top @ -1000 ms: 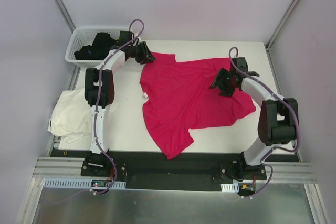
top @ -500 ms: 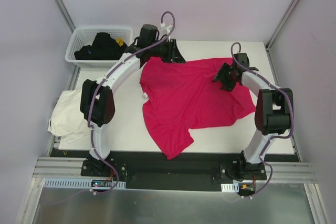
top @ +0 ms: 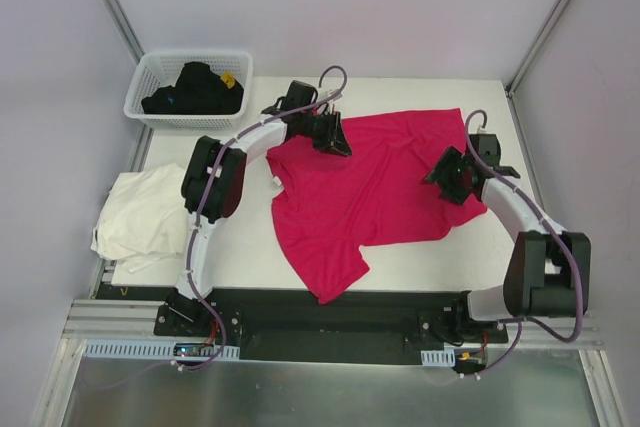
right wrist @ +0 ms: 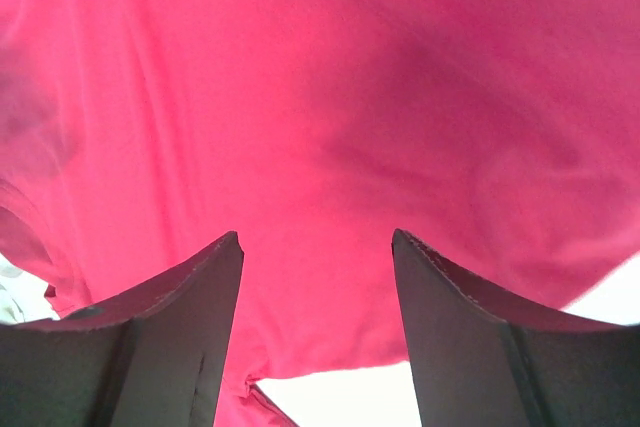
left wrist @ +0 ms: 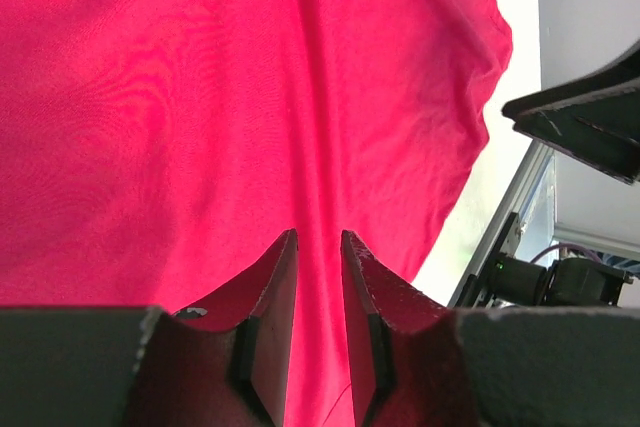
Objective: Fold and stack the t-shirts
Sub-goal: Flatten out the tshirt
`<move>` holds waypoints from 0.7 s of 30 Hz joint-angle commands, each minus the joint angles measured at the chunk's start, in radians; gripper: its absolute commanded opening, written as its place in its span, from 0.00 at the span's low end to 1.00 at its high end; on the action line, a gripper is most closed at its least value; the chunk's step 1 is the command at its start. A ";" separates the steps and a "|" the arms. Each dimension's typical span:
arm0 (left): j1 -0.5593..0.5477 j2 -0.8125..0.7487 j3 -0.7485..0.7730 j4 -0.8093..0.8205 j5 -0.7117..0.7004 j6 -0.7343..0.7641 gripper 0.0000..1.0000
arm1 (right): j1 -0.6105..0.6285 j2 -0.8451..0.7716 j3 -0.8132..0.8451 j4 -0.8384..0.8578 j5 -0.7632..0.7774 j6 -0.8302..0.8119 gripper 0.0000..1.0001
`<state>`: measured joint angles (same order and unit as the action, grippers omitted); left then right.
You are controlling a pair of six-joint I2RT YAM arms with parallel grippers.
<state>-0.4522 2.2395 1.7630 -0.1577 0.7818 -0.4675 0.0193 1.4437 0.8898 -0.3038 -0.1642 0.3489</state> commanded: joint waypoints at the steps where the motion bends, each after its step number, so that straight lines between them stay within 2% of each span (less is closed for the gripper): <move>1: -0.003 0.008 0.065 0.030 0.042 0.032 0.23 | 0.007 -0.124 -0.022 -0.095 0.075 0.001 0.64; 8: 0.017 0.017 0.058 0.032 0.043 0.044 0.23 | 0.007 -0.252 -0.038 -0.234 0.132 0.004 0.64; 11: 0.026 0.009 0.039 0.030 0.033 0.053 0.22 | 0.005 -0.287 -0.032 -0.232 0.158 0.013 0.65; 21: 0.055 0.066 0.026 0.017 0.019 0.062 0.22 | 0.005 -0.166 0.070 -0.120 0.078 0.058 0.65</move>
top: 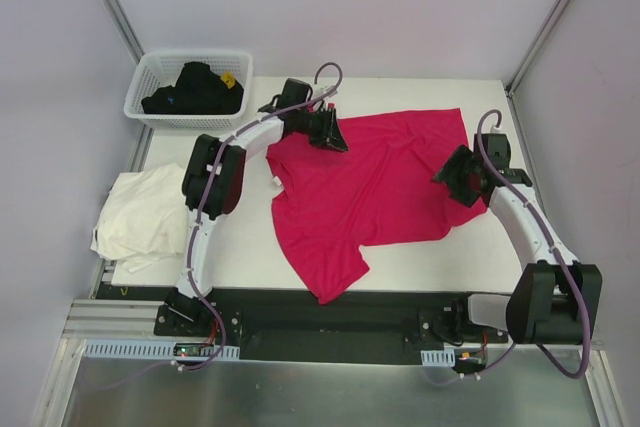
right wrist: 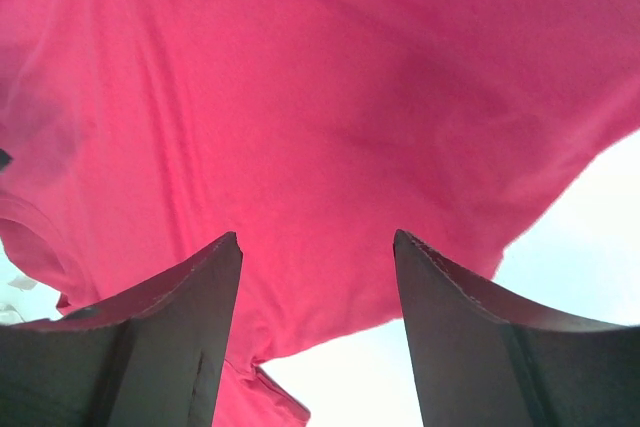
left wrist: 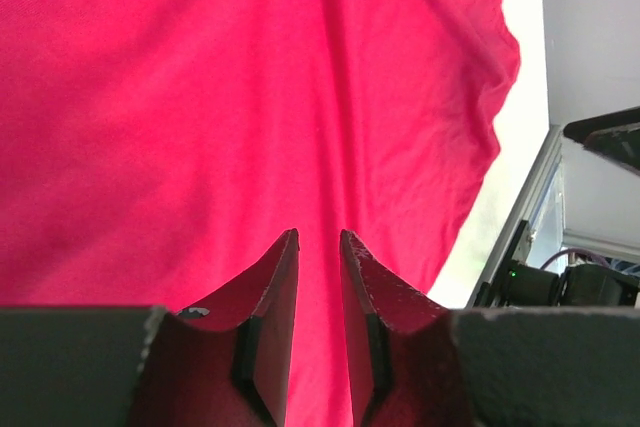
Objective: Fold and stack the t-shirts
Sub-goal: Flatten out the tshirt
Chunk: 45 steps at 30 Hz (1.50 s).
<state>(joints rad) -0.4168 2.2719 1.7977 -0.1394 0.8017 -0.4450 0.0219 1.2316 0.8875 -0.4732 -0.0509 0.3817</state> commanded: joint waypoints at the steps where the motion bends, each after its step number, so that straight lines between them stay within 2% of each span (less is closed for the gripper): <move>1: 0.026 0.037 -0.009 -0.011 0.001 0.048 0.23 | 0.004 0.054 0.077 0.057 -0.036 0.025 0.65; 7: 0.026 0.078 0.035 -0.207 -0.025 0.170 0.30 | 0.003 0.120 0.122 0.100 -0.070 0.025 0.65; 13: 0.021 0.107 0.080 -0.345 -0.108 0.249 0.30 | 0.001 0.163 0.154 0.125 -0.116 0.045 0.65; 26: 0.062 0.184 0.224 -0.419 -0.226 0.212 0.30 | -0.002 0.029 0.142 0.067 -0.127 0.037 0.66; 37: 0.176 0.284 0.468 -0.482 -0.260 0.193 0.32 | -0.007 -0.174 0.100 -0.065 -0.104 0.011 0.66; 45: 0.262 0.324 0.562 -0.491 -0.253 0.190 0.33 | -0.008 -0.207 0.064 -0.091 -0.104 0.013 0.66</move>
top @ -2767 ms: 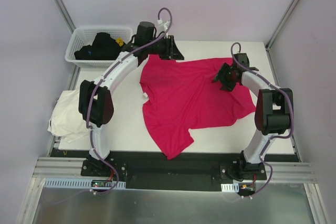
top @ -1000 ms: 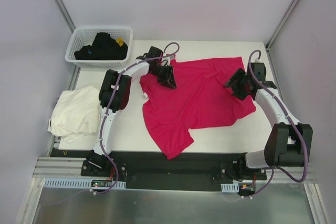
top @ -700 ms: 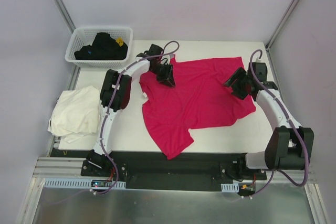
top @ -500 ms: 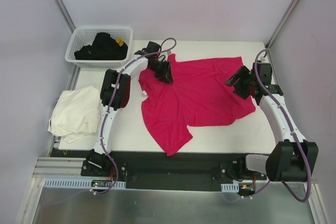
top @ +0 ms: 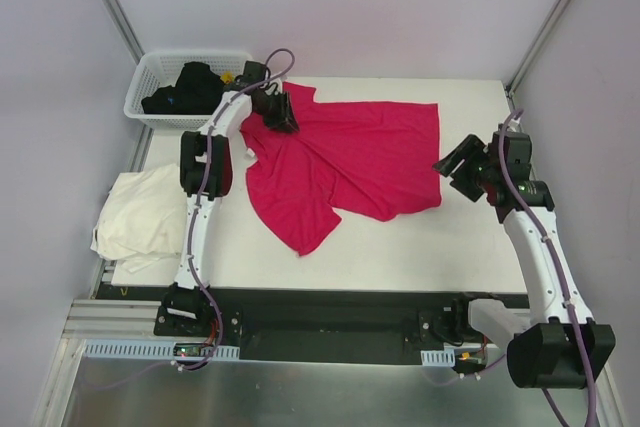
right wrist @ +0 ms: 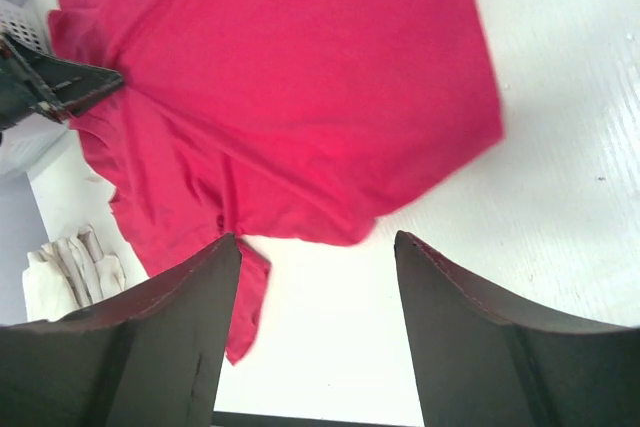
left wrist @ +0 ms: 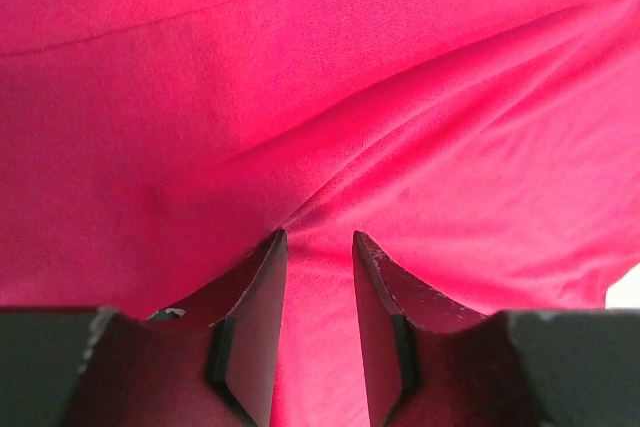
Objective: Fold and stack the t-shirts
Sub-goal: Flatten out the tshirt
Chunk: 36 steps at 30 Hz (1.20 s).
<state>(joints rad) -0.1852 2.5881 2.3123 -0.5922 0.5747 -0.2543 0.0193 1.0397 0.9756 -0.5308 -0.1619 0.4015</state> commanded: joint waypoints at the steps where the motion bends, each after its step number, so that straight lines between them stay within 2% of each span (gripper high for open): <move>1: 0.033 0.003 0.039 -0.038 -0.024 0.003 0.33 | -0.005 -0.015 -0.035 -0.032 0.004 -0.003 0.66; 9: 0.026 -0.109 -0.089 -0.032 0.017 0.032 0.36 | 0.014 0.006 -0.121 0.067 -0.021 0.034 0.66; 10: 0.024 -0.124 -0.129 -0.028 0.019 0.030 0.40 | 0.027 0.022 -0.129 0.077 -0.018 0.039 0.66; 15: -0.022 -0.262 -0.286 0.018 0.044 0.053 0.52 | 0.071 0.109 -0.201 0.159 -0.005 0.043 0.64; 16: -0.033 -0.279 -0.312 0.020 0.039 0.059 0.52 | 0.082 0.130 -0.207 0.172 -0.008 0.048 0.62; 20: -0.071 -0.359 -0.352 0.017 0.043 0.098 0.52 | 0.094 0.212 -0.238 0.232 -0.010 0.053 0.40; 21: -0.080 -0.370 -0.356 0.020 0.048 0.101 0.52 | 0.094 0.220 -0.239 0.248 -0.011 0.053 0.39; 30: -0.085 -0.430 -0.360 0.019 0.077 0.142 0.53 | 0.096 0.278 -0.229 0.269 -0.005 0.046 0.39; 36: -0.083 -0.410 -0.344 0.014 0.095 0.148 0.53 | 0.096 0.232 -0.218 0.239 0.008 0.046 0.40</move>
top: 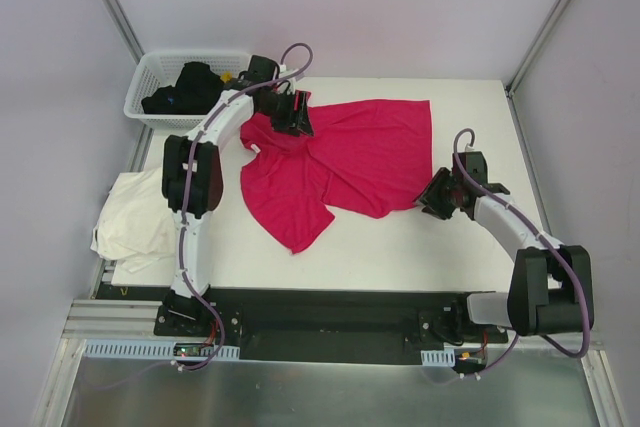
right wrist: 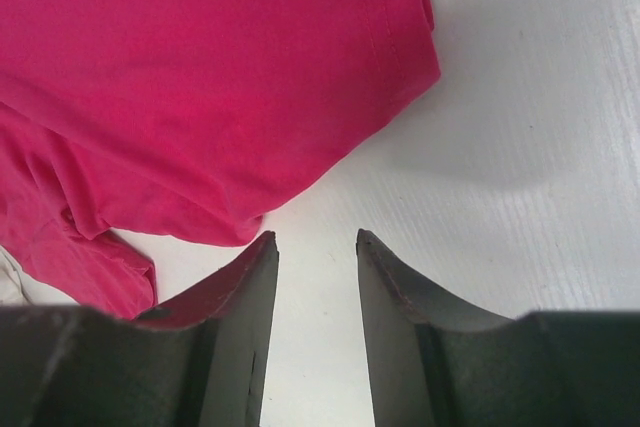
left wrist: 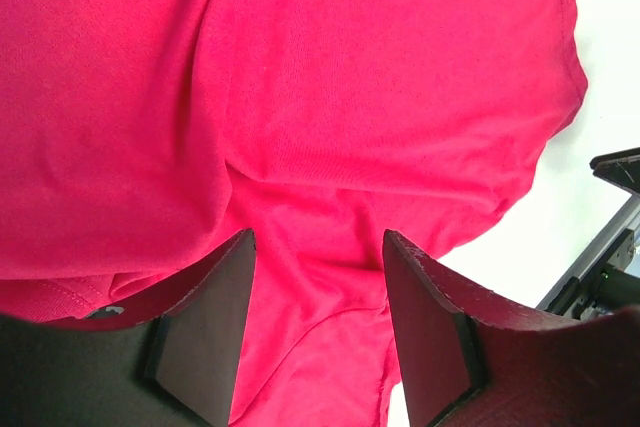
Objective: Fold and stack the t-shirts
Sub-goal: Flatten out the tshirt
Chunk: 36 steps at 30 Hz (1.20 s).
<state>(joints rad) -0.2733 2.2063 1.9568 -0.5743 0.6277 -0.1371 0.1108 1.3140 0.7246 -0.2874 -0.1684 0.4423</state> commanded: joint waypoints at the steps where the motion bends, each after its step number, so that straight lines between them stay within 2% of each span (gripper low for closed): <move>1: 0.003 -0.020 0.022 -0.004 0.061 0.027 0.52 | 0.004 -0.059 0.033 -0.007 0.023 0.003 0.40; 3: -0.009 -0.016 0.030 -0.004 0.107 0.024 0.52 | 0.004 -0.061 0.033 -0.006 0.032 0.001 0.41; 7: -0.056 -0.049 -0.040 -0.004 0.072 0.017 0.50 | 0.007 0.020 0.073 0.037 0.023 -0.001 0.40; 12: -0.161 -0.128 -0.198 0.004 -0.101 0.005 0.49 | 0.012 0.198 0.147 0.040 -0.046 -0.017 0.40; 16: -0.173 -0.239 -0.360 0.036 -0.202 -0.068 0.47 | 0.015 0.202 0.145 0.036 -0.031 -0.031 0.41; 21: -0.187 -0.373 -0.539 0.039 -0.267 -0.090 0.47 | 0.015 0.186 0.101 0.047 -0.037 -0.021 0.41; 28: -0.207 -0.509 -0.656 0.025 -0.252 -0.117 0.45 | 0.016 0.168 0.067 0.068 -0.033 0.006 0.41; 36: -0.282 -0.559 -0.733 0.005 -0.234 -0.147 0.43 | 0.012 0.160 0.081 0.063 -0.028 0.006 0.41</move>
<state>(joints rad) -0.5144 1.6901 1.2591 -0.5442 0.3843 -0.2539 0.1223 1.5097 0.7902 -0.2375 -0.1947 0.4370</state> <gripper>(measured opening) 0.439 0.411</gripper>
